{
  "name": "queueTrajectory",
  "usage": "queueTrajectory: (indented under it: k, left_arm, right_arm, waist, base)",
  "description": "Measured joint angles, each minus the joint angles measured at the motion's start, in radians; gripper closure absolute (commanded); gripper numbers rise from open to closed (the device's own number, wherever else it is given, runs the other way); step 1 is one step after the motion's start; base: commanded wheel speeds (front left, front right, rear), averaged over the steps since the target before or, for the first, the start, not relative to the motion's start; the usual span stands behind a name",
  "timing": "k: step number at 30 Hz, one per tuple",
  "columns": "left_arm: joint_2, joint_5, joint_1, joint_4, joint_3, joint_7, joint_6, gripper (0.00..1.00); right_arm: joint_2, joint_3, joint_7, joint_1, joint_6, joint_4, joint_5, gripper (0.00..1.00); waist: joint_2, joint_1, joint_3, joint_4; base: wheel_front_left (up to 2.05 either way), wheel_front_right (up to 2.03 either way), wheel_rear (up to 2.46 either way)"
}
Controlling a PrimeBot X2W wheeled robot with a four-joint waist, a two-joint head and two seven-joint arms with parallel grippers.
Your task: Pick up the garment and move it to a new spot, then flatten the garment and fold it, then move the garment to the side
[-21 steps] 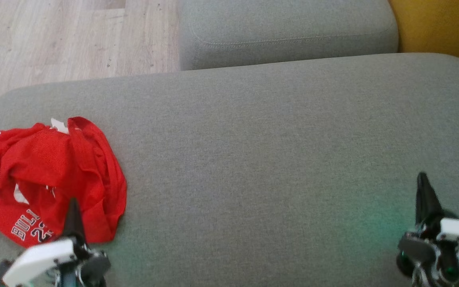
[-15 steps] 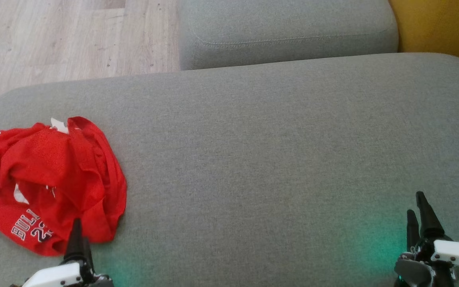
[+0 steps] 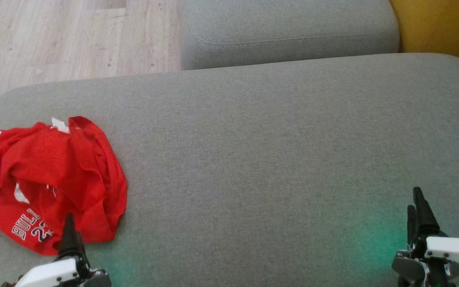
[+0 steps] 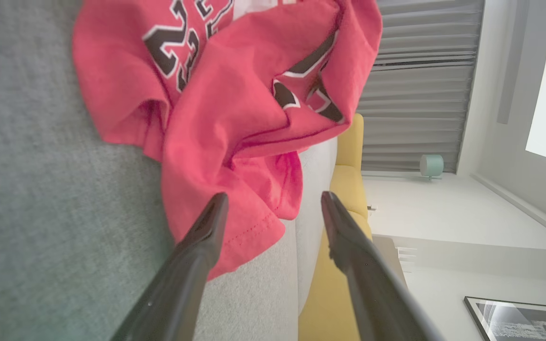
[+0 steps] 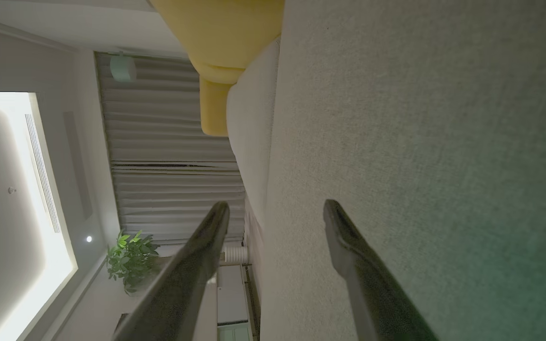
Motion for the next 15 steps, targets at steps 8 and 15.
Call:
queueTrajectory:
  k: [8, 15]
  left_arm:
    - [0.000, 0.050, 0.000, -0.006, 0.019, -0.025, 0.000, 0.00]
    - [0.000, 0.123, -0.004, -0.044, 0.038, -0.043, 0.000, 0.00]
  right_arm:
    - [0.000, 0.001, -0.024, -0.003, 0.000, -0.032, -0.126, 0.00]
    - [0.000, 0.022, -0.044, -0.021, 0.000, -0.068, -0.266, 0.00]
  waist:
    - [0.0000, 0.0000, 0.001, 0.000]
    - [0.0000, 0.0000, 0.003, -0.001]
  base:
    - [0.00, 0.00, 0.00]
    - [0.00, 0.00, 0.00]
